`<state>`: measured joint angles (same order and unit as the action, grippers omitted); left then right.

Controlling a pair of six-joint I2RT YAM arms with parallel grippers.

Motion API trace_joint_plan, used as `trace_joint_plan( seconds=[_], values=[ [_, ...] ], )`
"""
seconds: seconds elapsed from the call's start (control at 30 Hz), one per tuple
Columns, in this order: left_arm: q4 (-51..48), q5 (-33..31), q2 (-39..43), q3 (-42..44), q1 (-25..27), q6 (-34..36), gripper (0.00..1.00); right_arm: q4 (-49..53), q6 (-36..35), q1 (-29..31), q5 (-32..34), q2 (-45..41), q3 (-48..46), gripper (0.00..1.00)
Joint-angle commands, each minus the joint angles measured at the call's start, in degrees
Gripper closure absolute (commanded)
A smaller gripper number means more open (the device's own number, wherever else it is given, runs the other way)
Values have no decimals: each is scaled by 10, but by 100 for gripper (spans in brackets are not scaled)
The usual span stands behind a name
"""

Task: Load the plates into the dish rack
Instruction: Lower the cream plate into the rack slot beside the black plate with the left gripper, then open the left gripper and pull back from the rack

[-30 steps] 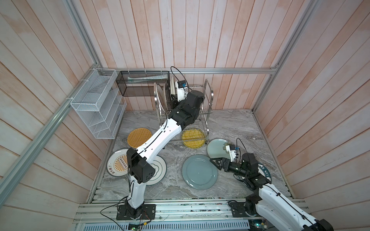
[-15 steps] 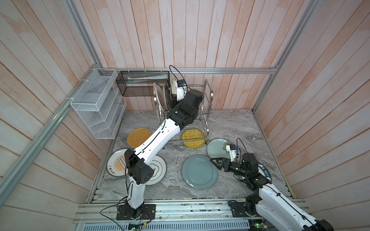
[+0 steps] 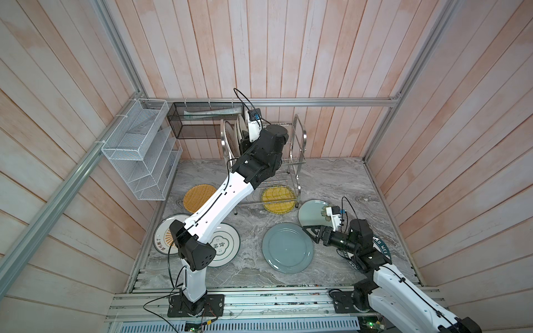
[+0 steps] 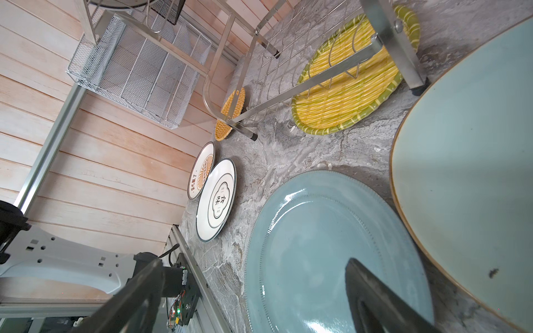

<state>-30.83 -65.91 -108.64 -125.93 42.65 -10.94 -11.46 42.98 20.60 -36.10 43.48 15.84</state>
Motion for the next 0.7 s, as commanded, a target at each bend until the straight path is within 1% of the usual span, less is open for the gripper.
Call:
trace_joint_plan(
  seconds=[0.0,0.17,0.33,0.5,0.67],
  values=[
    [3,17,17,-5,4,11,76,12,-10,4,4,-8,19,2],
    [-9,32,22,-25,8,14,75,18,-14,3,7,-8,27,2],
    [-33,66,28,-57,13,13,75,30,-22,4,13,-8,38,2],
    [-60,130,48,-77,14,1,72,47,-35,3,29,-9,51,2],
    [-74,209,92,-58,13,-5,68,66,-44,2,51,-10,67,2]
  ],
)
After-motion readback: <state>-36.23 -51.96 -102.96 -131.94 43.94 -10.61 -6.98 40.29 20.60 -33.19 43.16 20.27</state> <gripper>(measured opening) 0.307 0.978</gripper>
